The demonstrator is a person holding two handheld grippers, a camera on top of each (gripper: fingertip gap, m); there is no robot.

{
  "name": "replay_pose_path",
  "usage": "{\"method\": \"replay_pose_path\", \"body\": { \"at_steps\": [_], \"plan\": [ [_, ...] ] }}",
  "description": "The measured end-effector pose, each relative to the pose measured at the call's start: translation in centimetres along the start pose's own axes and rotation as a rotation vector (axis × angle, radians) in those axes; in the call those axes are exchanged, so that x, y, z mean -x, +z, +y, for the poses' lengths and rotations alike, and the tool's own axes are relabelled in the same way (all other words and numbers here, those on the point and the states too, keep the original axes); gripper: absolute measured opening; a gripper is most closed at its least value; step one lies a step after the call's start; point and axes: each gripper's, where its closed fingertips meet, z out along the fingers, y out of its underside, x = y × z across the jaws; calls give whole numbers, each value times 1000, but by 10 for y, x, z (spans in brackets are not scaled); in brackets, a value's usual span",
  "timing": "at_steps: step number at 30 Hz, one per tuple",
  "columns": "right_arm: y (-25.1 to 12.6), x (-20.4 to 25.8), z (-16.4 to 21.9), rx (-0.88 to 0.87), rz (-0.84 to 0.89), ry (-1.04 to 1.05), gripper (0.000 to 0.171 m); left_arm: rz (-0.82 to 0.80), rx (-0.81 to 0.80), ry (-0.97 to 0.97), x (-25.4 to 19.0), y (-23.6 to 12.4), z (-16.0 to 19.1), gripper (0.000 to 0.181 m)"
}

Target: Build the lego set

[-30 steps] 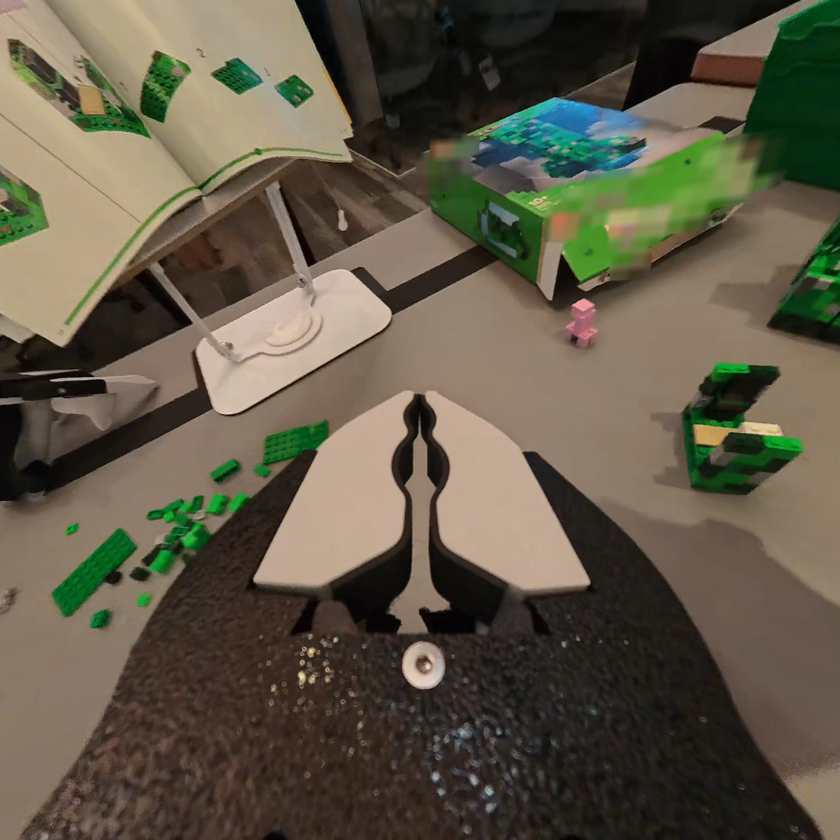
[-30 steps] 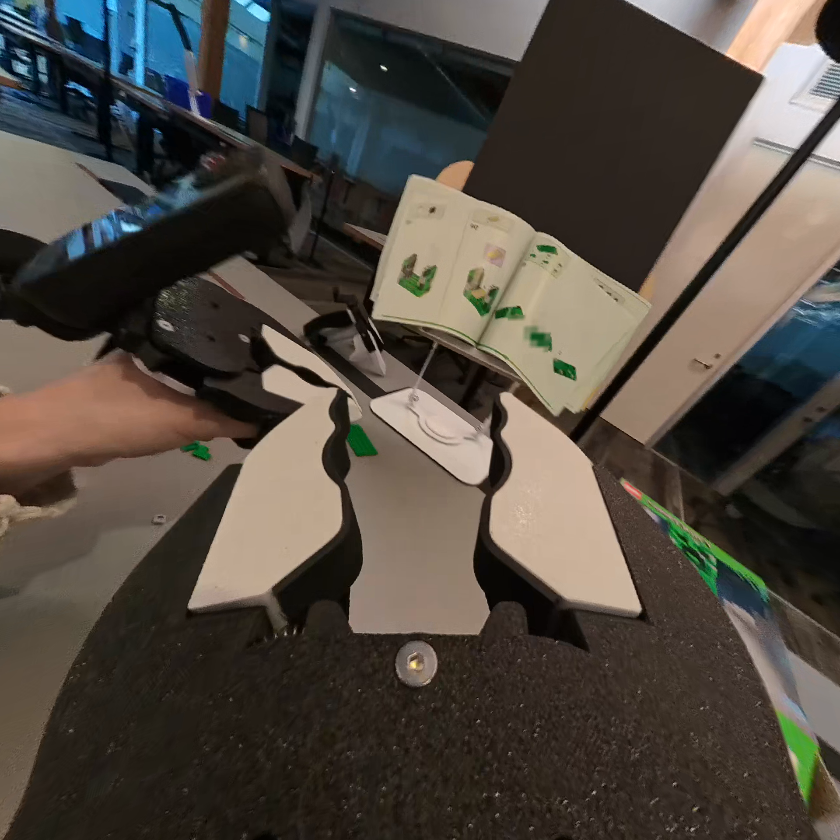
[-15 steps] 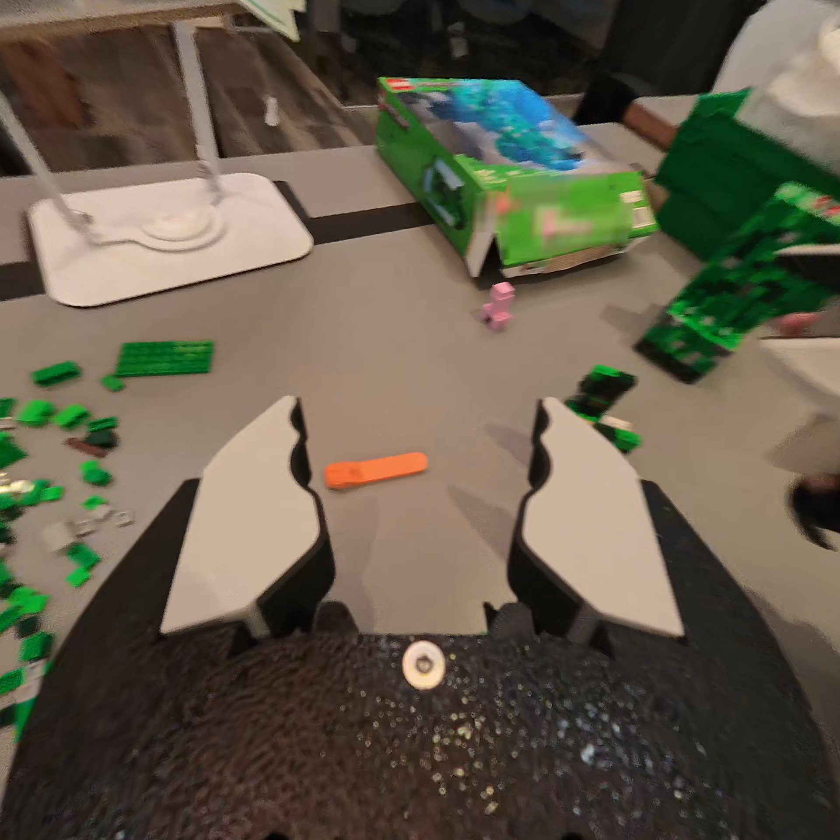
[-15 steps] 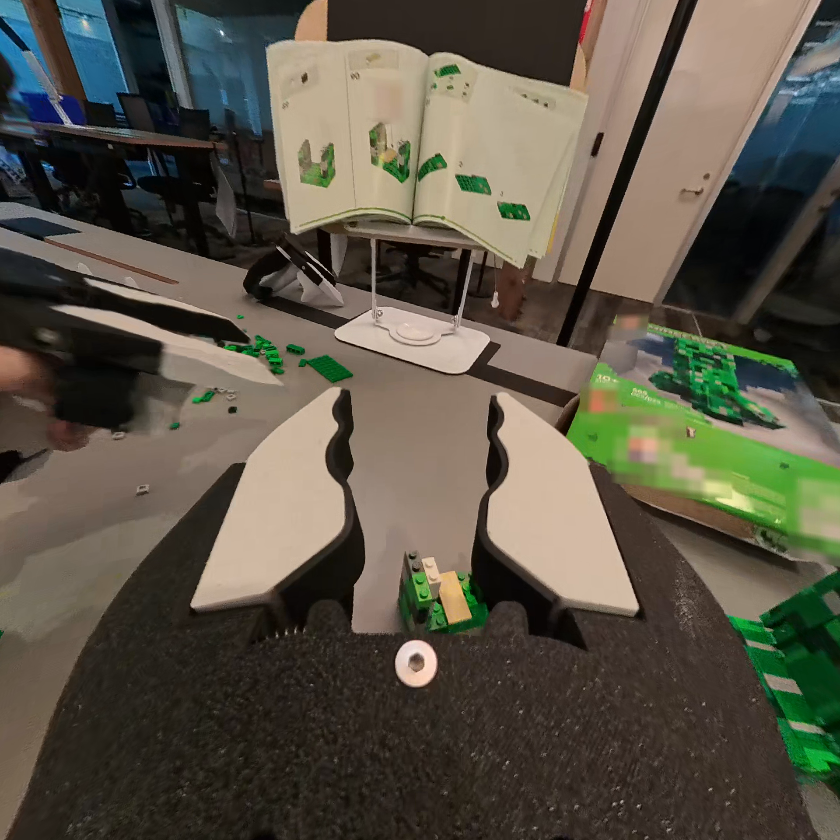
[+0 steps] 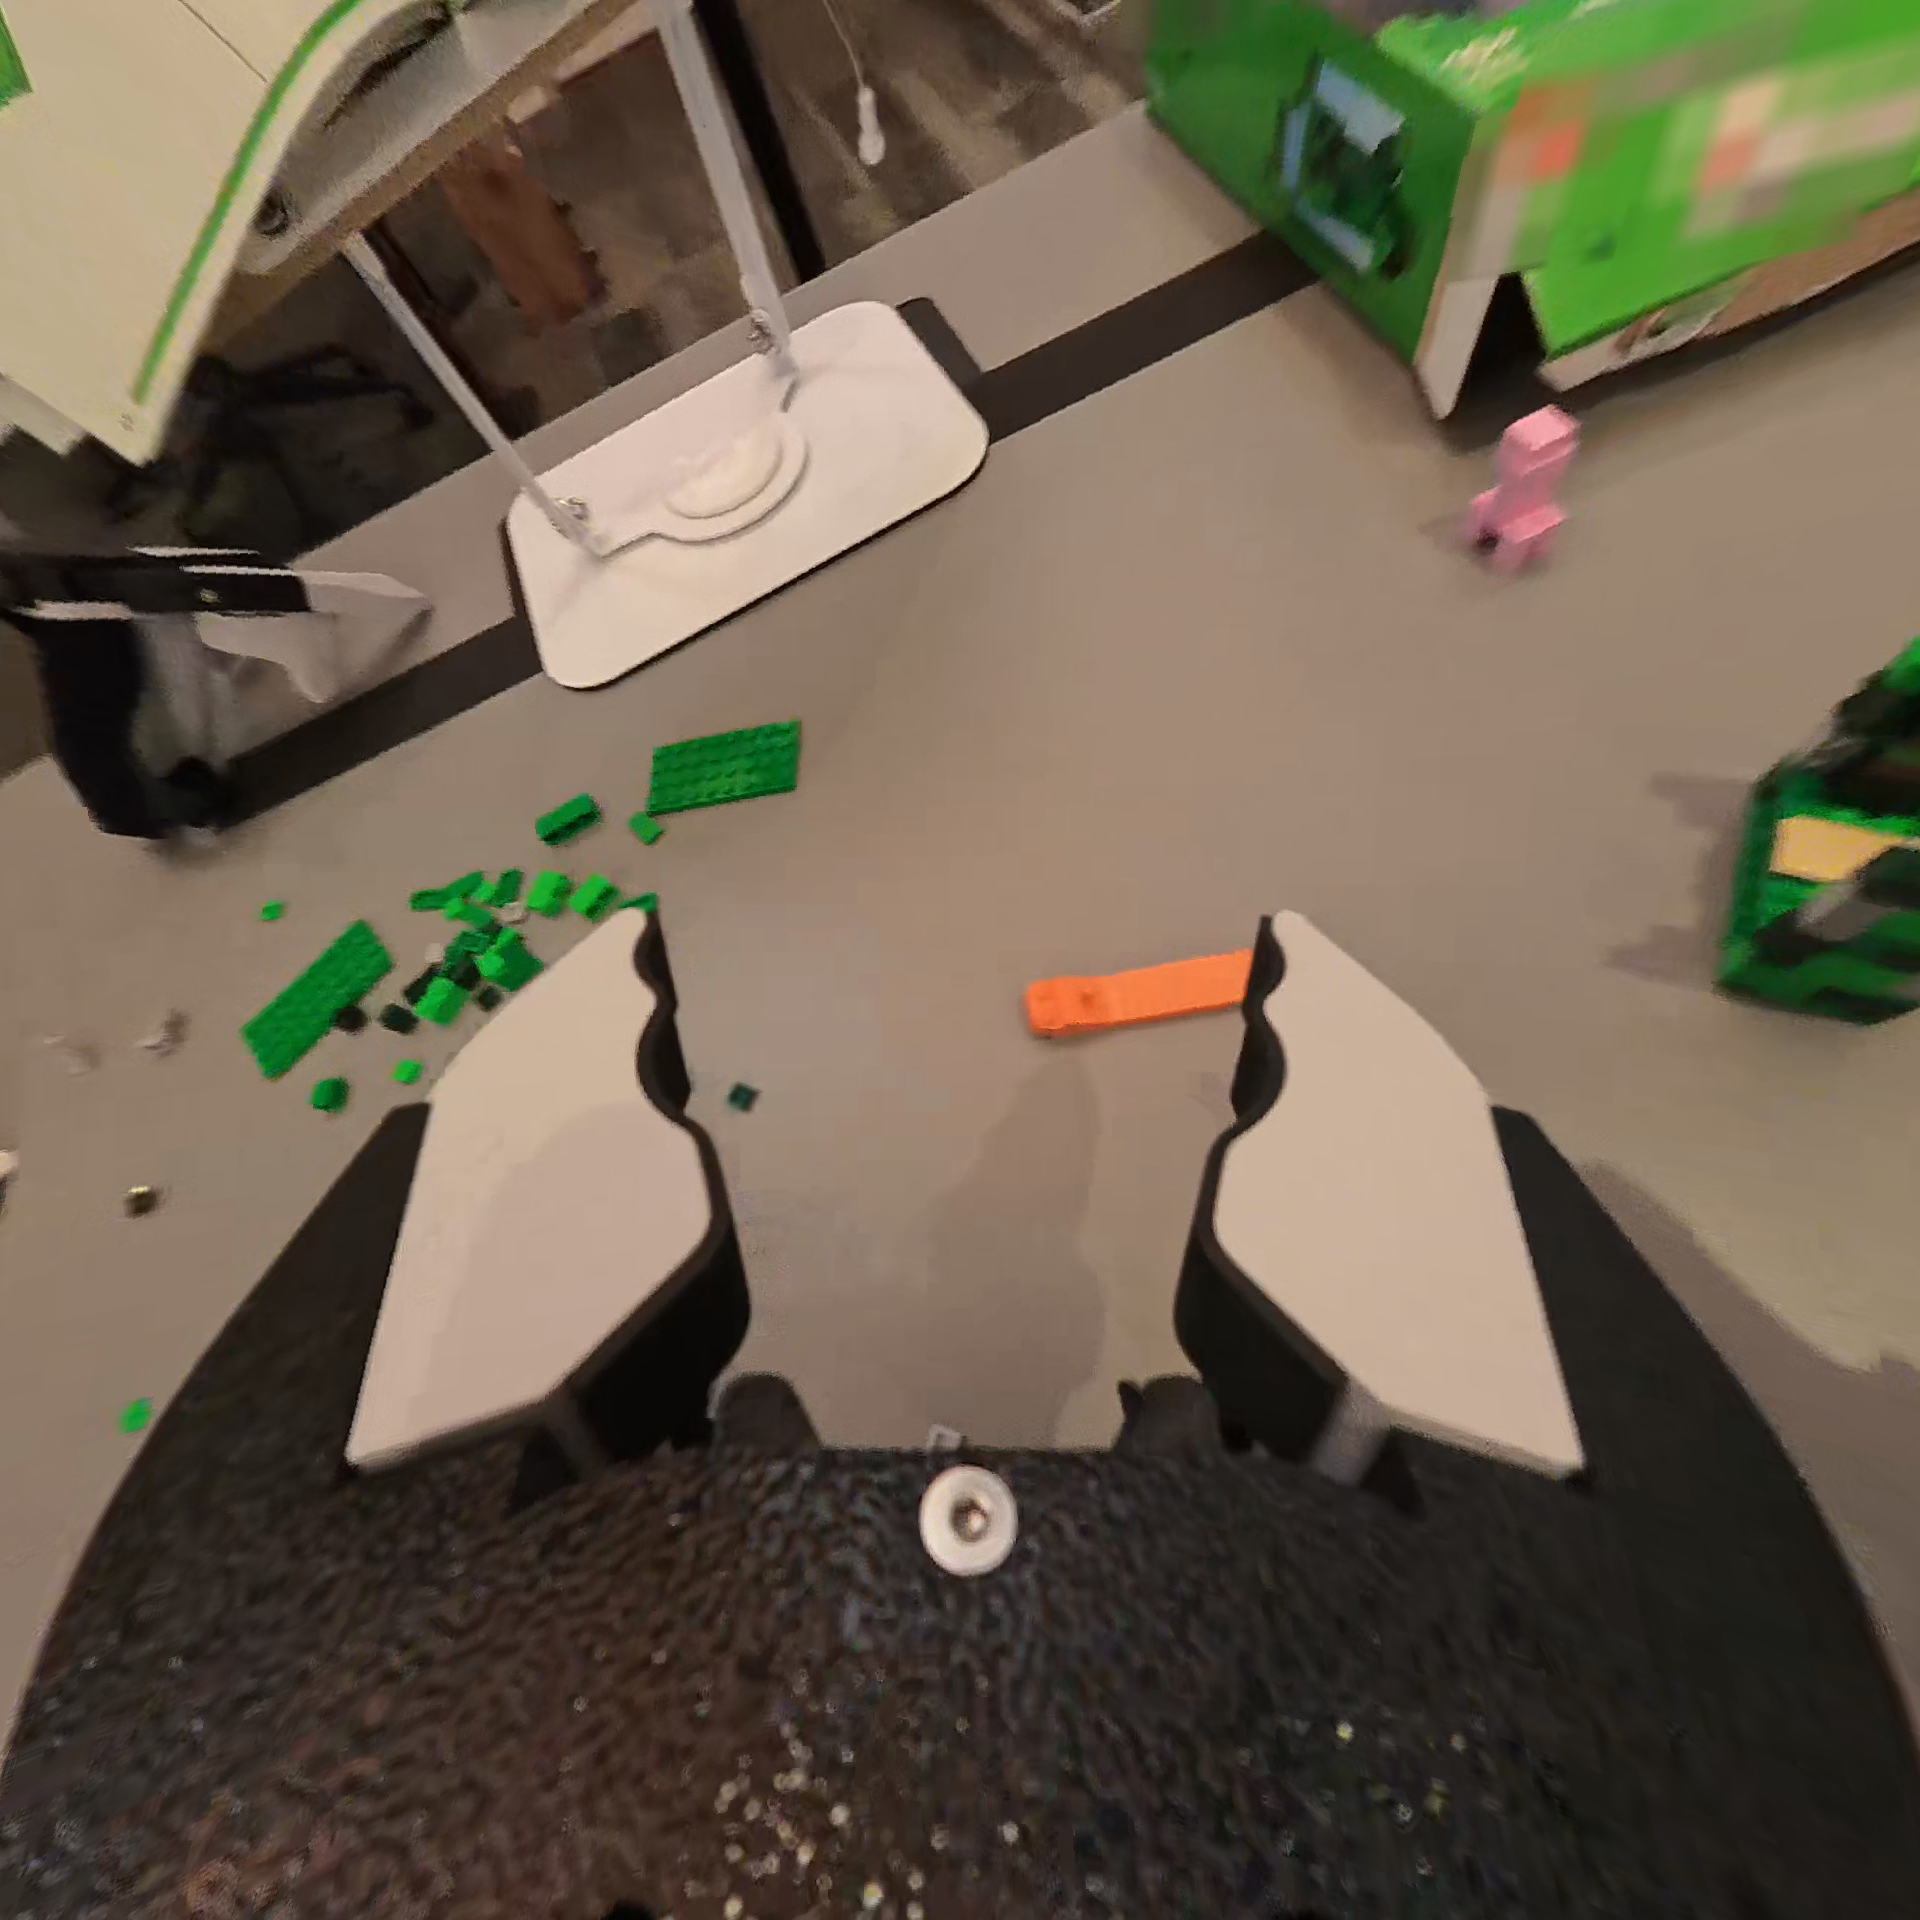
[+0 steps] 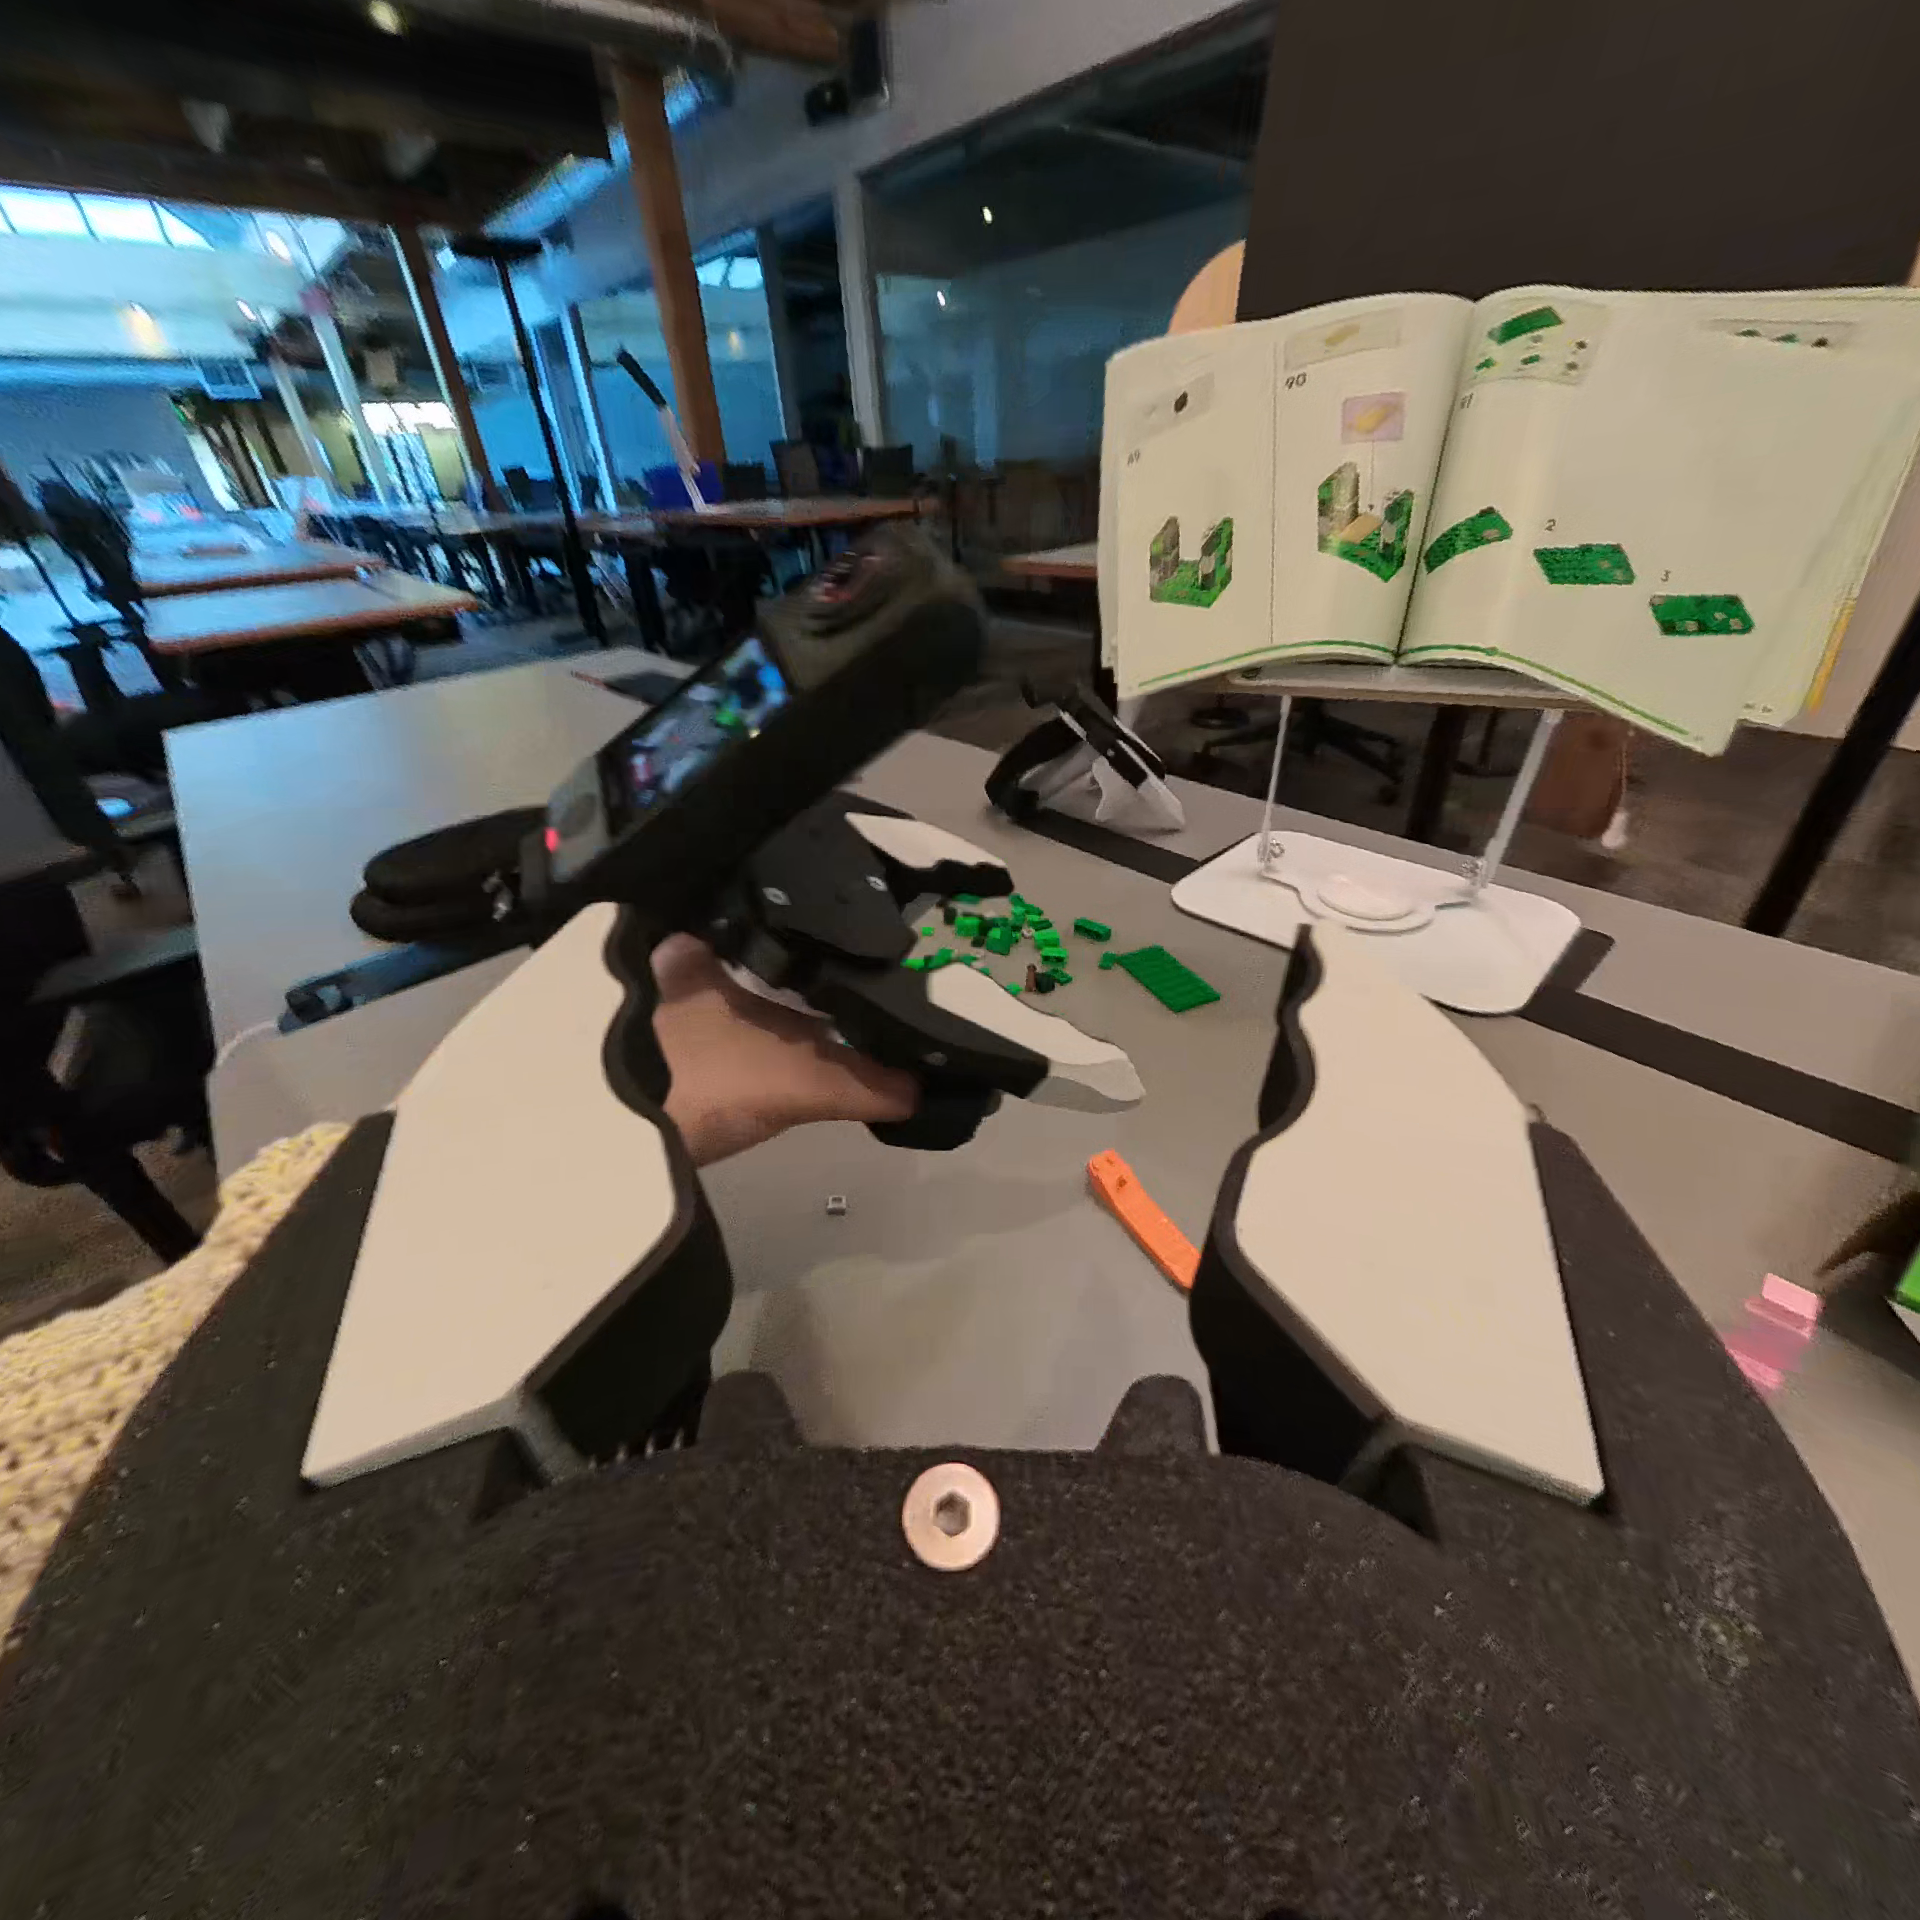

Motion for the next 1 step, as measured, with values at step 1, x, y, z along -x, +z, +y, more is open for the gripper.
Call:
{"method": "replay_pose_path", "body": {
  "at_steps": [1],
  "plan": [
    [2,4,0,25,23,-22,117,-39,9,31,2,2,1,106]
  ]
}}
